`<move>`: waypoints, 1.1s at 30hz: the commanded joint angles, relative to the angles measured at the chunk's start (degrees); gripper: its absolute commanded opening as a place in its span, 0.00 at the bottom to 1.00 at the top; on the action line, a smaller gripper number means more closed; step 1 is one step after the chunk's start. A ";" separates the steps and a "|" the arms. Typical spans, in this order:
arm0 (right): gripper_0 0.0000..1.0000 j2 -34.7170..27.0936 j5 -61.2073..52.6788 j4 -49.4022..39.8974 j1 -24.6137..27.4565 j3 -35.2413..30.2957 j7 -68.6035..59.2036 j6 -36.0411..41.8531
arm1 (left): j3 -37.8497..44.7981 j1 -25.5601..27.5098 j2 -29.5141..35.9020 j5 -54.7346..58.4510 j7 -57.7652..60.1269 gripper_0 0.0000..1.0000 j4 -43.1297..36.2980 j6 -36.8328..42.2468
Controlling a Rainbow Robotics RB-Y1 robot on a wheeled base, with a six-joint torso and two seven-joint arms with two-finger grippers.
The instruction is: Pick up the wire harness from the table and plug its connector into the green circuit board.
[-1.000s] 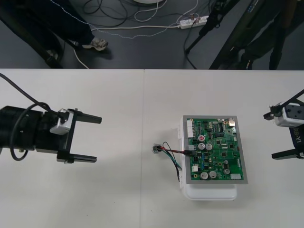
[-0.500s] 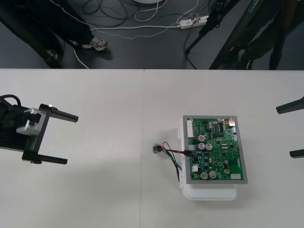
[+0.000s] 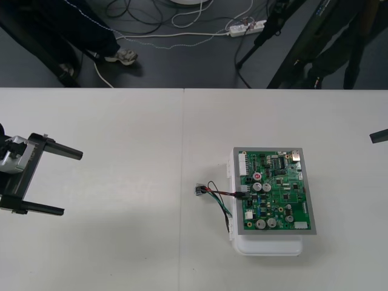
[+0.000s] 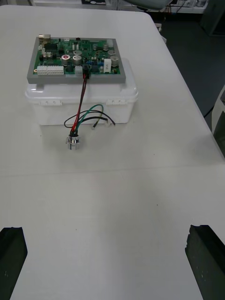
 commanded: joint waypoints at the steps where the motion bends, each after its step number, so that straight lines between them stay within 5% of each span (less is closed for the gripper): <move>1: 1.00 0.53 -0.90 -2.16 0.59 -2.79 0.85 -0.50 | 3.10 1.46 3.34 1.49 3.60 1.00 -2.50 -2.72; 33: 1.00 0.44 -2.31 -6.03 5.96 -2.53 -0.12 -0.50 | 3.28 4.19 4.83 3.69 3.16 1.00 -4.96 -4.30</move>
